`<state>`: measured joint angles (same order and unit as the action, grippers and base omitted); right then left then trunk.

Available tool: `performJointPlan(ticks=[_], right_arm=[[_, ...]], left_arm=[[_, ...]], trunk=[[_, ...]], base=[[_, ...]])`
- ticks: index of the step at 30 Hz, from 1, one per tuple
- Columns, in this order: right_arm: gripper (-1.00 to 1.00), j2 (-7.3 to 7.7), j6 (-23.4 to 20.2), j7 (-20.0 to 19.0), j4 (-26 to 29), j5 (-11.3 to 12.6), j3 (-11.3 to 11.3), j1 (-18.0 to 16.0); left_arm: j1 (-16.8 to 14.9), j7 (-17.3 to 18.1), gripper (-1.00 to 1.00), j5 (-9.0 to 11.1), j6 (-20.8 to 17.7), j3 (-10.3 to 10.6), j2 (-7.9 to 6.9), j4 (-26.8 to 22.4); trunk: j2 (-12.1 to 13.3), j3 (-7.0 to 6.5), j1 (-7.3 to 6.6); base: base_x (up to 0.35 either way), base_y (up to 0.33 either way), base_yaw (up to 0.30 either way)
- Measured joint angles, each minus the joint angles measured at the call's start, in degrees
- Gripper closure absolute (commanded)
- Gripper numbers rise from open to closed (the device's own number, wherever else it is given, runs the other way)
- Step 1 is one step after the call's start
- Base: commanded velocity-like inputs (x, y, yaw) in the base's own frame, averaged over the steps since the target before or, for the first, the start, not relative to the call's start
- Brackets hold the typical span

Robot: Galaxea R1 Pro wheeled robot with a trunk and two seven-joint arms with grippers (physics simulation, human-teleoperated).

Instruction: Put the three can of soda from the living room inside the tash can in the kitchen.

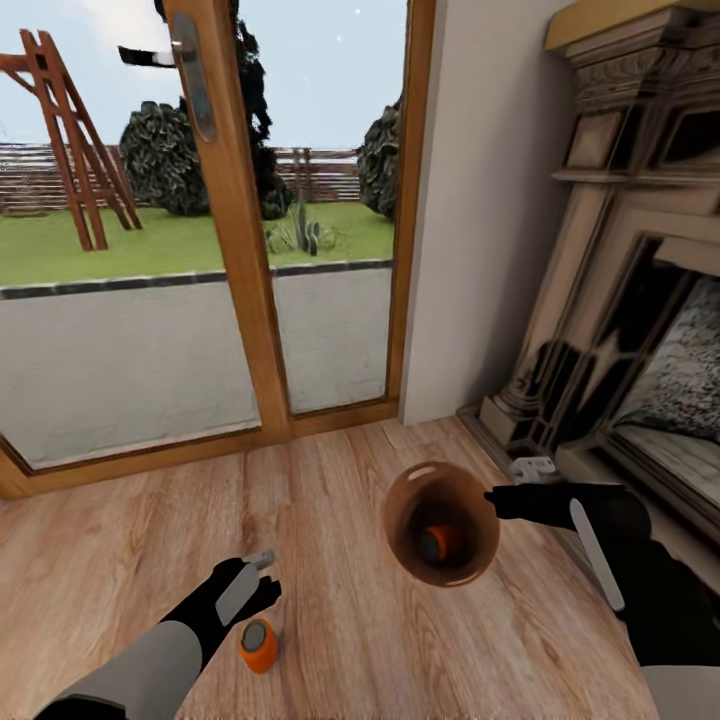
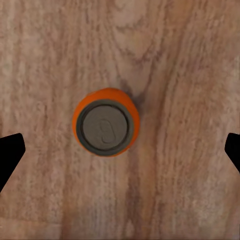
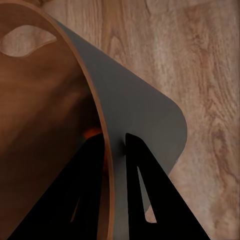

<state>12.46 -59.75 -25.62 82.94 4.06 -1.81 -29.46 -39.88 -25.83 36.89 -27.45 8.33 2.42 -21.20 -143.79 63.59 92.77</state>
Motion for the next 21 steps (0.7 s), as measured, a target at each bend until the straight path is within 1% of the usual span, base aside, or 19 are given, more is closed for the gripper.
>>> performJointPlan(ticks=[3,7,9,14,21], right_arm=[[1.0,0.01,-0.1,-0.1,0.3,0.8,0.0,0.0],[1.0,-0.03,-0.1,0.0,0.5,0.3,0.0,0.0],[1.0,-0.05,0.0,0.0,0.5,0.2,0.1,0.0],[1.0,-0.13,-0.1,-0.1,0.7,0.6,0.2,0.0],[1.0,-0.09,-0.1,-0.1,1.3,0.5,0.3,0.3]], left_arm=[[-0.2,0.1,-1.0,0.0,0.0,0.0,-0.37,0.1],[-0.4,0.8,-1.0,0.0,0.0,-0.2,-1.74,0.1],[-1.2,1.7,-1.0,0.0,0.0,-0.2,-2.35,0.1],[-1.9,2.3,-1.0,0.0,-0.1,0.0,-2.72,0.1],[-2.0,2.4,-1.0,0.0,0.0,0.0,-2.7,0.1]], trunk=[[0.0,0.67,0.08],[-0.1,1.55,0.18],[-0.1,1.99,0.23],[-0.2,3.1,0.36],[-0.3,4.65,0.54]], base=[[0.0,0.0,0.0],[0.0,0.0,0.0],[0.0,0.0,0.0],[0.0,0.0,0.0],[0.0,0.0,0.0]])
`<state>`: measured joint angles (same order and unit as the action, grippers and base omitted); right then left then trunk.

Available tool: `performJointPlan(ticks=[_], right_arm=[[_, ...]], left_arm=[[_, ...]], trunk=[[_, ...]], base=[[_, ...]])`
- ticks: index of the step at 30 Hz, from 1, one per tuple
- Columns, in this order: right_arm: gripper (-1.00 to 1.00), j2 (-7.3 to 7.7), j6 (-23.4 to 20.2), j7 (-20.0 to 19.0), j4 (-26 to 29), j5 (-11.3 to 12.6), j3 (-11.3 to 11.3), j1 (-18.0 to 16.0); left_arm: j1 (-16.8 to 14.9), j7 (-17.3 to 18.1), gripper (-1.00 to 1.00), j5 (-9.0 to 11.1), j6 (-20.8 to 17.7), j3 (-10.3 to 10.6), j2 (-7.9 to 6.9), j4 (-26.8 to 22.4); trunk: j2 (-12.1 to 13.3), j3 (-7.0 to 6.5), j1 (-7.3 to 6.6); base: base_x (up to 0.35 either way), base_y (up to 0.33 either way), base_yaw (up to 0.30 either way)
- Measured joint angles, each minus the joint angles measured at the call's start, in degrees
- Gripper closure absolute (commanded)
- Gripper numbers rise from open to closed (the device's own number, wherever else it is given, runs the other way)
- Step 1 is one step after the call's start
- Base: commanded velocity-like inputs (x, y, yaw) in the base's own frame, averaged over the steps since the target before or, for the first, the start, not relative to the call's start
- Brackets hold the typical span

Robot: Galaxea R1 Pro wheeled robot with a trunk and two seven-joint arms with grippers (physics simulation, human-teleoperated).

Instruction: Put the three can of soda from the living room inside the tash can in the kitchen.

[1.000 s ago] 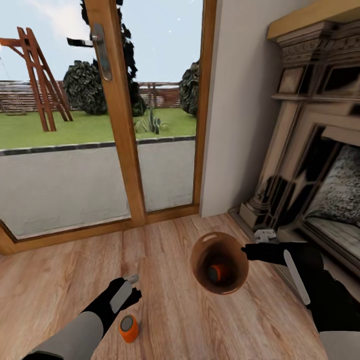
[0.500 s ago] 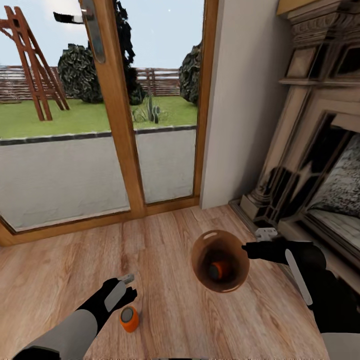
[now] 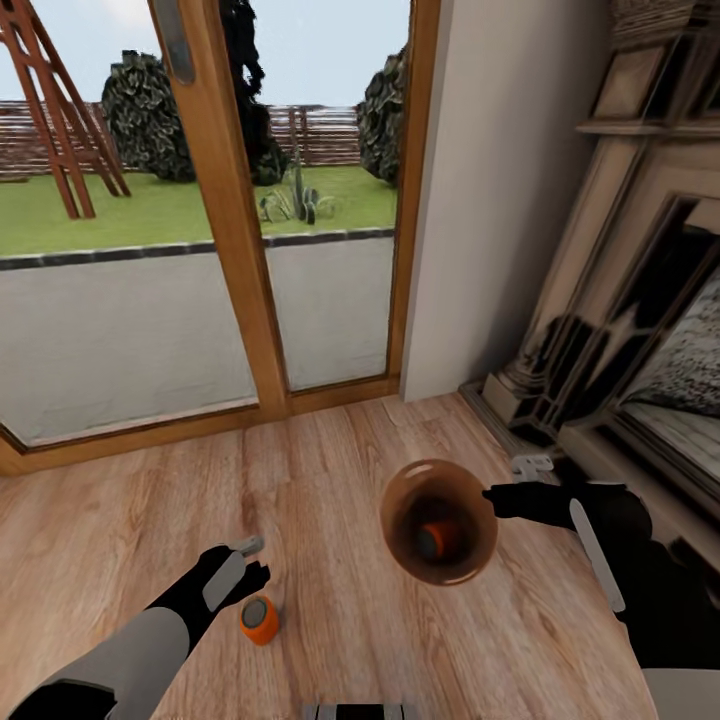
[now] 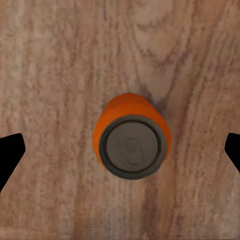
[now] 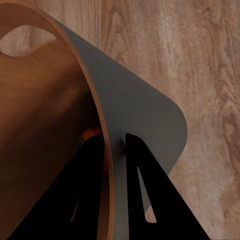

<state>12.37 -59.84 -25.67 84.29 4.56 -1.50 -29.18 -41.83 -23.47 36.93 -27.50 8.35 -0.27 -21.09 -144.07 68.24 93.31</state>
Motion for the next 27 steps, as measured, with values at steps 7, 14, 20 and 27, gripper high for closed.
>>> performJointPlan(ticks=[7,14,20,27], right_arm=[[1.0,0.02,0.0,0.0,0.0,-0.1,0.0,0.0],[1.0,-0.03,0.0,0.0,0.1,0.0,0.0,0.0],[1.0,0.02,0.0,0.0,0.3,-0.1,0.0,0.0],[1.0,0.24,0.0,0.0,1.1,0.1,-0.2,0.1]], left_arm=[[-0.2,0.0,-1.0,0.1,0.0,0.0,0.49,-0.2],[-1.3,-0.4,-1.0,0.1,-0.3,0.0,0.72,-0.7],[-1.6,-0.5,-1.0,0.1,-0.4,0.0,0.72,-0.7],[-1.6,-0.3,-1.0,0.1,-0.4,0.0,0.71,-0.7]], trunk=[[-0.1,1.55,0.18],[-0.2,3.1,0.36],[-0.3,4.43,0.52],[-0.4,5.98,0.69]], base=[[0.0,0.0,0.0],[0.0,0.0,0.0],[0.0,0.0,0.0],[0.0,0.0,0.0]])
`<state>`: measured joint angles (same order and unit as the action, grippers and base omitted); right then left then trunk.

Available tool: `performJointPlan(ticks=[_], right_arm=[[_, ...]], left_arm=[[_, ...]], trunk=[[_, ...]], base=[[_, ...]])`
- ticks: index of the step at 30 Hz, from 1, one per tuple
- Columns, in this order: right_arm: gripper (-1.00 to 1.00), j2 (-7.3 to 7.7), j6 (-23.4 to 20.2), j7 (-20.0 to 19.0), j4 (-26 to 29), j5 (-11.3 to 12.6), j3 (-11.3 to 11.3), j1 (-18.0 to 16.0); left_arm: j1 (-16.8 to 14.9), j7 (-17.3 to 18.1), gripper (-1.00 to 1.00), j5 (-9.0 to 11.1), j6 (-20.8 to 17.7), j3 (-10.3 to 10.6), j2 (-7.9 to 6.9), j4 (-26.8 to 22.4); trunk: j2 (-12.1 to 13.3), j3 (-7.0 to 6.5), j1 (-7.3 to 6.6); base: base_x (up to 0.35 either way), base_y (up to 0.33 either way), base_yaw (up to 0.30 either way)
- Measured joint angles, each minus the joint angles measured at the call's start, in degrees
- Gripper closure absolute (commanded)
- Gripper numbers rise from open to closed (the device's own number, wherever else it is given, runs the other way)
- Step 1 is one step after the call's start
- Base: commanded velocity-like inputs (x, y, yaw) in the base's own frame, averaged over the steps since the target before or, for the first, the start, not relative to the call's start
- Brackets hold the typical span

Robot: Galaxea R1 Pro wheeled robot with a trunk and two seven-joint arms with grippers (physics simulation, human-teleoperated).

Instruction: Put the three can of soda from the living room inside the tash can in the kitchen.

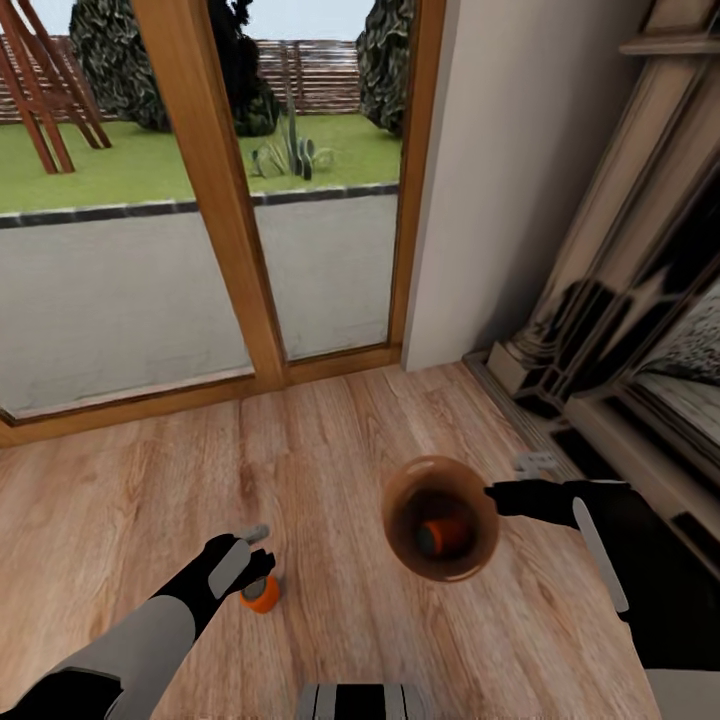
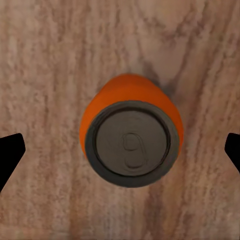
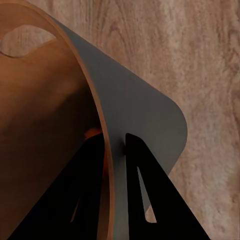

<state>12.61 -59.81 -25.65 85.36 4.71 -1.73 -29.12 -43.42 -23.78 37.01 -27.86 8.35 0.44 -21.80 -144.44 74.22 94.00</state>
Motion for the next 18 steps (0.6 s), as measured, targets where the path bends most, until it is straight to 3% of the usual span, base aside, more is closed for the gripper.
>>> performJointPlan(ticks=[7,9,11,13,18], right_arm=[[1.0,1.55,0.1,-0.1,1.7,1.5,0.0,0.5],[1.0,2.14,-0.1,-0.2,3.2,2.8,-0.1,1.3],[1.0,4.28,-0.1,-0.2,5.2,5.8,-0.1,2.4],[1.0,5.31,0.1,-0.1,5.7,7.4,-0.1,2.6],[1.0,6.3,0.0,-0.2,6.2,10.8,0.1,3.1]], left_arm=[[0.0,0.1,-1.0,0.0,0.1,0.0,0.0,0.0],[0.0,0.1,-1.0,0.0,0.1,0.0,0.0,0.0],[0.0,0.1,-1.0,0.0,0.1,0.0,0.01,0.0],[0.0,0.2,-1.0,0.1,0.1,0.0,0.07,0.0],[-0.3,0.1,-1.0,0.0,0.2,0.1,0.65,-0.3]], trunk=[[-0.1,1.55,0.18],[-0.1,1.99,0.23],[-0.1,2.44,0.28],[-0.2,2.88,0.33],[-0.2,3.33,0.38]], base=[[0.0,0.0,0.0],[0.0,0.0,0.0],[0.0,0.0,0.0],[0.0,0.0,0.0],[0.0,0.0,0.0]])
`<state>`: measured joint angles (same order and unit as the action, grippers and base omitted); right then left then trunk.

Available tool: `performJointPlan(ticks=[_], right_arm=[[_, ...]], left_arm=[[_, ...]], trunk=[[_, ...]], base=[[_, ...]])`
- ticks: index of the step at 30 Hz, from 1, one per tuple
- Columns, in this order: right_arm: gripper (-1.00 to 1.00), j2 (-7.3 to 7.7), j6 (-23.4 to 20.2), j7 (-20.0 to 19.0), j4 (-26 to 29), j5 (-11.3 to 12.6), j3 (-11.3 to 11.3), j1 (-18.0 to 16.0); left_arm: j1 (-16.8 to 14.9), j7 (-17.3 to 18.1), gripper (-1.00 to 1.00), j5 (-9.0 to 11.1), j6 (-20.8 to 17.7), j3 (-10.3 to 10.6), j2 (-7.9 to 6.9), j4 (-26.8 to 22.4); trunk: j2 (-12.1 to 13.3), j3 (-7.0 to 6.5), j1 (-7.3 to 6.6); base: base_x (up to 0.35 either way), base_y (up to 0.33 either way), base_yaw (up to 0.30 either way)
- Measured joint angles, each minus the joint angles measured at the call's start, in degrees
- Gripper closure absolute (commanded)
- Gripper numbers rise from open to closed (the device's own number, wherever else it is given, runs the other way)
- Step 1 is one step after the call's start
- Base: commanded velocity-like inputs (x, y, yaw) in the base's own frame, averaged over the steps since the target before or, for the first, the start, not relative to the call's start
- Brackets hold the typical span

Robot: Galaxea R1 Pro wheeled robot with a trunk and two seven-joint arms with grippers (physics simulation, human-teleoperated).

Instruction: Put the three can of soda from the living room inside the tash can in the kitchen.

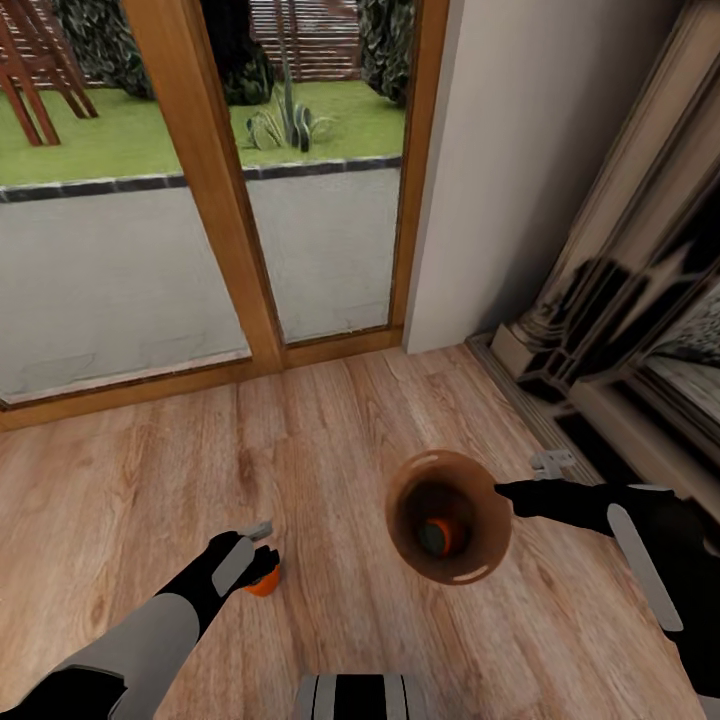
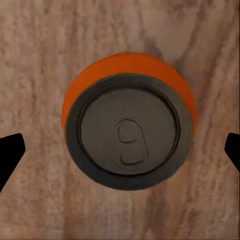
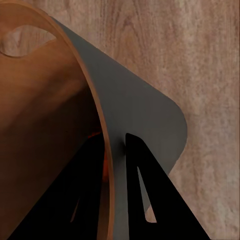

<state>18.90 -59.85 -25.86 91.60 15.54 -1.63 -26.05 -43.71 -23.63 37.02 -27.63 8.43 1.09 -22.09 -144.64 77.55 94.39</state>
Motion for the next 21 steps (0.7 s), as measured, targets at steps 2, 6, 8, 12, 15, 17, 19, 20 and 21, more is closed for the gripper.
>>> performJointPlan(ticks=[2,6,8,12,15,17,19,20,21], right_arm=[[1.0,0.06,0.0,0.0,0.1,0.2,0.1,0.1],[1.0,0.08,0.1,0.1,0.4,-0.3,0.2,0.7],[1.0,0.08,0.1,0.1,0.6,-0.2,0.2,0.8],[1.0,0.08,0.0,0.0,0.6,0.1,0.1,0.9],[1.0,0.09,0.1,0.1,0.6,-0.2,0.1,0.9],[1.0,0.11,0.1,0.1,0.6,-0.2,0.1,0.9],[1.0,0.14,0.1,0.1,0.6,0.0,0.0,0.9],[1.0,0.15,0.1,0.0,0.6,0.0,0.0,0.9],[1.0,0.16,0.1,0.0,0.6,0.0,0.0,0.9]], left_arm=[[-0.5,-0.1,-1.0,-0.1,0.0,0.0,0.33,-0.1],[-1.0,-0.4,-1.0,-0.1,0.0,0.1,0.36,-1.7],[-1.1,-0.5,-1.0,-0.1,0.0,0.1,0.25,-2.1],[-1.0,-0.5,-1.0,-0.2,0.1,0.1,-0.16,-2.4],[-0.9,-0.5,-1.0,-0.3,0.2,0.1,-0.33,-2.4],[-0.7,-0.2,-1.0,-0.3,1.4,0.1,-0.44,-2.1],[-0.6,-0.1,-1.0,-0.3,2.5,0.2,-0.43,-1.8],[-0.6,-0.1,-1.0,-0.3,2.8,0.2,-0.42,-1.8],[-0.5,0.0,-1.0,-0.3,3.2,0.2,-0.41,-1.7]], trunk=[[0.0,0.0,0.0],[0.0,0.0,0.0],[0.0,0.0,0.0],[0.0,0.0,0.0],[0.0,0.0,0.0],[0.0,0.0,0.0],[0.0,0.0,0.0],[0.0,0.0,0.0],[0.0,0.0,0.0]], base=[[0.0,0.0,0.0],[0.0,0.0,0.0],[0.0,0.0,0.0],[0.0,0.0,0.0],[0.0,0.0,0.0],[0.0,0.0,0.0],[0.0,0.0,0.0],[0.0,0.0,0.0],[0.0,0.0,0.0]])
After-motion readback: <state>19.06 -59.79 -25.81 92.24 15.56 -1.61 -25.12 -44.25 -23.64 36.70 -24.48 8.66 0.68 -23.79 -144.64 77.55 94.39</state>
